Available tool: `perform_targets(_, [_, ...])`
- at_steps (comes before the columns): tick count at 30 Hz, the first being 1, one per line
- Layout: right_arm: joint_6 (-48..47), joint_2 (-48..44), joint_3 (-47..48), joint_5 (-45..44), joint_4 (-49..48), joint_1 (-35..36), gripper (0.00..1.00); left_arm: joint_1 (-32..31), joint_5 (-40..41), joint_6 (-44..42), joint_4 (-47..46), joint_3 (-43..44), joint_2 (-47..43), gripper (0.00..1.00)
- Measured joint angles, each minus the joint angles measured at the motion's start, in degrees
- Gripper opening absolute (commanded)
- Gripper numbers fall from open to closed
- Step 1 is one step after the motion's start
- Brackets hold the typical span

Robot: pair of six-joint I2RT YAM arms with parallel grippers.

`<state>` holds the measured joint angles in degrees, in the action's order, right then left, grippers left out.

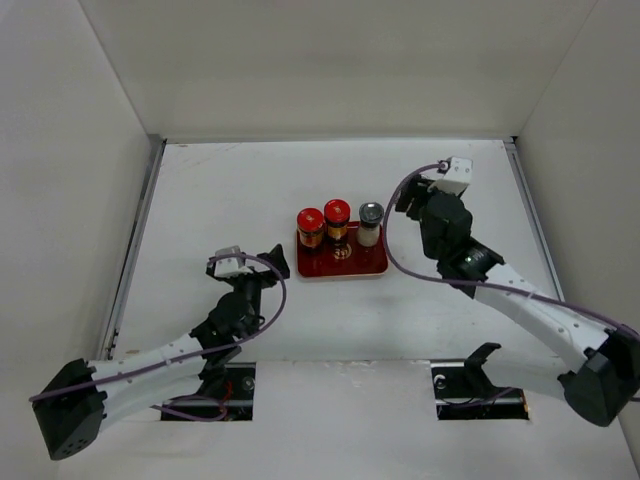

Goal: Organize the condiment bottles

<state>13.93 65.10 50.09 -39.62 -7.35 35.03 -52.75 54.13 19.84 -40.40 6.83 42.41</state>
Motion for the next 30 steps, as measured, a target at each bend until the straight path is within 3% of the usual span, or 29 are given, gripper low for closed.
perform_targets(5, [-0.44,-3.26,-1.09,-0.83,0.09,11.91,0.49,-6.75,2.10,0.13,3.56,4.72,-7.63,1.00])
perform_targets(10, [1.01,1.31,-2.51,-0.55,-0.44,20.28,0.49,-12.70,4.42,0.07,4.87,11.80,-9.99,1.00])
perform_targets(17, [2.93,16.87,-3.02,-0.24,-8.59,23.63,0.50,-14.53,8.92,0.02,8.59,16.11,-7.13,1.00])
perform_targets(25, [3.87,29.99,-2.95,-1.60,-16.72,24.46,0.52,-22.34,19.91,-0.52,12.90,23.08,-0.57,1.00])
perform_targets(27, [3.74,31.87,-2.67,-2.80,-18.64,24.72,0.59,-22.84,20.55,-0.57,12.92,24.24,-0.24,1.00])
perform_targets(30, [3.87,33.22,-1.88,-3.72,-20.59,25.00,0.85,-23.58,20.92,-0.57,12.79,25.20,0.24,1.00])
